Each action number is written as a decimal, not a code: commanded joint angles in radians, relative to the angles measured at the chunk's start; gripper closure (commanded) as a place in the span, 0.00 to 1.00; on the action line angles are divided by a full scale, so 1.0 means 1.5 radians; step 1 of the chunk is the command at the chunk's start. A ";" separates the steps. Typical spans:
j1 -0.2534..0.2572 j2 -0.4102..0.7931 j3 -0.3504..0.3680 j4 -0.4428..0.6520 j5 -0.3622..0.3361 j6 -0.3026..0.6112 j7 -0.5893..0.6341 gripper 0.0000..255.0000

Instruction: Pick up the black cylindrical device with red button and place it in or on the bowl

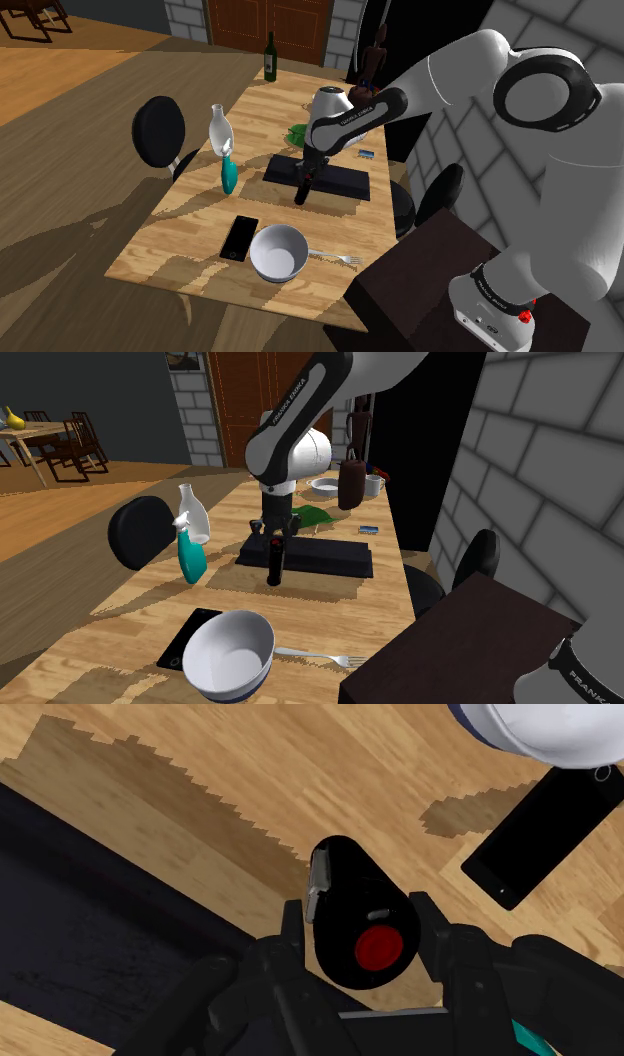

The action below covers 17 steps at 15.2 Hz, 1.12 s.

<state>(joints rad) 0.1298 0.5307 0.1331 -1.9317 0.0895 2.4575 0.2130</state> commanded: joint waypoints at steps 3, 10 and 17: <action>-0.002 -0.027 0.001 -0.001 0.001 -0.026 0.001 1.00; -0.004 -0.070 0.003 0.004 0.003 -0.073 0.005 1.00; -0.006 -0.108 0.004 0.016 0.005 -0.123 0.009 1.00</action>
<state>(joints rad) 0.1211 0.3790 0.1390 -1.9082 0.0958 2.2832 0.2252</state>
